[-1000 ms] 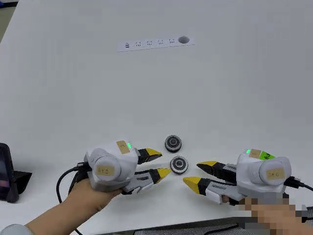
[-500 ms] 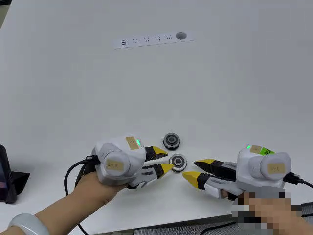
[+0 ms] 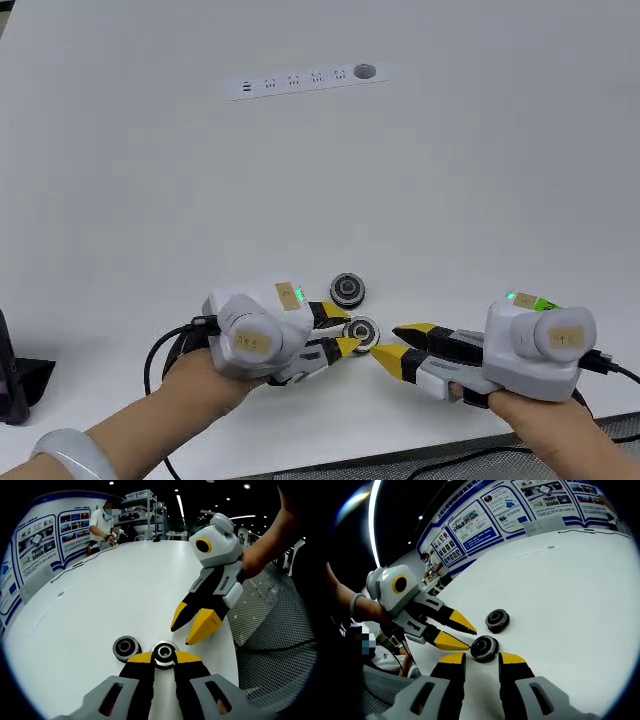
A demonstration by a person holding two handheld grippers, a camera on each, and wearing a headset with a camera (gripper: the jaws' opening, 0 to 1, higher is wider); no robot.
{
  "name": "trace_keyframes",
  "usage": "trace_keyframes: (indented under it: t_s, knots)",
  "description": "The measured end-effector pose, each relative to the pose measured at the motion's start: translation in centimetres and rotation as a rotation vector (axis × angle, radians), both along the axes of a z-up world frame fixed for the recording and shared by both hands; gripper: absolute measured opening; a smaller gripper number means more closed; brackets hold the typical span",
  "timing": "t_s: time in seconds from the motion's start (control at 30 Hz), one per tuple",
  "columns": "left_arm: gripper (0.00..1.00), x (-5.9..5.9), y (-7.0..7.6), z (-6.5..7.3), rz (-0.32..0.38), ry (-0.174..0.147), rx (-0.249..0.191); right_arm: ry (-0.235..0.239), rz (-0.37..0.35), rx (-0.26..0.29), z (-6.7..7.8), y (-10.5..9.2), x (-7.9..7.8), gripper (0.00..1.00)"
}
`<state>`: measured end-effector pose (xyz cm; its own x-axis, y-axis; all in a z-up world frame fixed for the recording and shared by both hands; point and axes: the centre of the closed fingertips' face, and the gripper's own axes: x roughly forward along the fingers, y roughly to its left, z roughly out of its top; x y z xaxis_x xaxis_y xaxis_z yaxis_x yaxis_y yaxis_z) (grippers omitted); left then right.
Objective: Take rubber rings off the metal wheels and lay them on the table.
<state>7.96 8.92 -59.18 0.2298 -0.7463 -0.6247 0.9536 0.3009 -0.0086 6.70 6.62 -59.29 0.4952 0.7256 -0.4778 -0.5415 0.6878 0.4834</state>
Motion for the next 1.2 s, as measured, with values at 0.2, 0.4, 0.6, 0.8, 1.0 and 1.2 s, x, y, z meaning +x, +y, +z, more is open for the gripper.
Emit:
trace_keyframes:
  t_s: [0.2, 0.4, 0.6, 0.8, 1.0, 1.2]
  knots:
    - [0.14, 0.0, -0.2, -0.4, -0.018, -0.007, 0.021, 0.012, -0.019, 0.023, 0.0, 0.0, 0.1, 0.27]
    - [0.15, 0.1, -0.5, -0.7, -0.034, -0.012, 0.035, 0.020, -0.033, 0.037, 0.0, -0.1, 0.1, 0.27]
    - [0.16, -0.1, -0.6, -1.0, -0.057, -0.013, 0.049, 0.022, -0.039, 0.044, -0.1, -0.2, 0.2, 0.27]
    - [0.15, -0.1, -0.7, -1.1, -0.057, -0.006, 0.046, 0.025, -0.041, 0.048, -0.1, -0.1, 0.3, 0.27]
    - [0.13, -0.1, -0.7, -1.2, -0.062, 0.001, 0.045, 0.034, -0.047, 0.064, -0.1, 0.0, 0.5, 0.27]
    - [0.13, 0.0, -0.7, -1.1, -0.060, 0.003, 0.040, 0.052, -0.056, 0.081, -0.3, 0.1, 0.7, 0.27]
